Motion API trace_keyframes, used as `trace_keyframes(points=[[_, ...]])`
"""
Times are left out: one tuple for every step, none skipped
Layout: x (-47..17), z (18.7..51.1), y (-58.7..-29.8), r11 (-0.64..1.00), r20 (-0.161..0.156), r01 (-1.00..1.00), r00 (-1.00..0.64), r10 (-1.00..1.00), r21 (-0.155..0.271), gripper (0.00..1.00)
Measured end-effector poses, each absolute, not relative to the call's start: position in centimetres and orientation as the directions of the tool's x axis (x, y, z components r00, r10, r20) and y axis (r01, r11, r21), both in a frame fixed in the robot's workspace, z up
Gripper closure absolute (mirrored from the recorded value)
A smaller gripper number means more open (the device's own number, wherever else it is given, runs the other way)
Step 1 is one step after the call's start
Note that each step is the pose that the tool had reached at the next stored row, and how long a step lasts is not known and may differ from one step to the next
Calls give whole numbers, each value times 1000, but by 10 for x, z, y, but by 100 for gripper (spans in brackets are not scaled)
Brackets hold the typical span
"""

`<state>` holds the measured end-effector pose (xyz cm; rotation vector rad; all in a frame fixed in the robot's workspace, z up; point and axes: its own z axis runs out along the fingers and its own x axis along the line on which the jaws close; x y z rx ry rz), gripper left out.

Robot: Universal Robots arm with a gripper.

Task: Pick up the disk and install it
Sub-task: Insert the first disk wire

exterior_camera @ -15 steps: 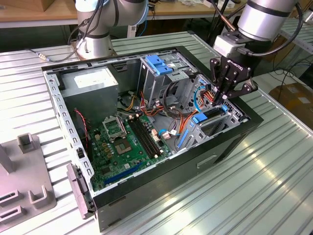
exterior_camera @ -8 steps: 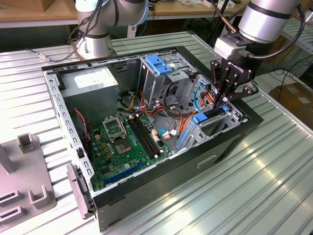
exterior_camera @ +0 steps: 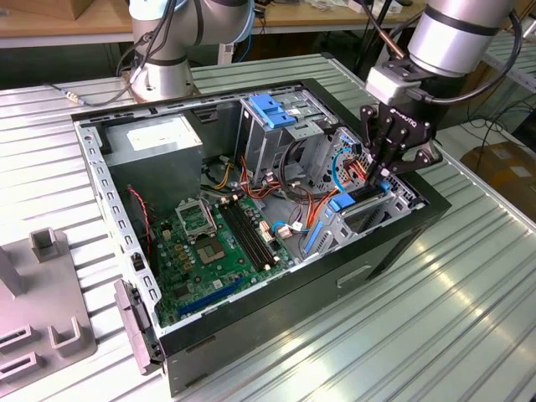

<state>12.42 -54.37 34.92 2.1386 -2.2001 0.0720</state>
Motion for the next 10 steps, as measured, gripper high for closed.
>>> trace_keyframes(points=[[125,349,-544,29,84,-999,-28,-996,17,84],[126,349,-544,29,84,-999,-28,-996,17,84],[126,349,-544,29,84,-999,-27,-996,17,84],[126,349,-544,29,84,-999,-27,-996,17,84],[126,349,-544,29,84,-999,-27,-996,17,84],[126,349,-544,28,84,-999,-27,-996,17,84],[126,349,-544,28,84,-999,-27,-996,17,84],[126,349,-544,28,84,-999,-27,-996,17,84],[125,349,-544,28,84,-999,-27,-996,17,84],[125,349,-544,28,84,-999,-27,-996,17,84]])
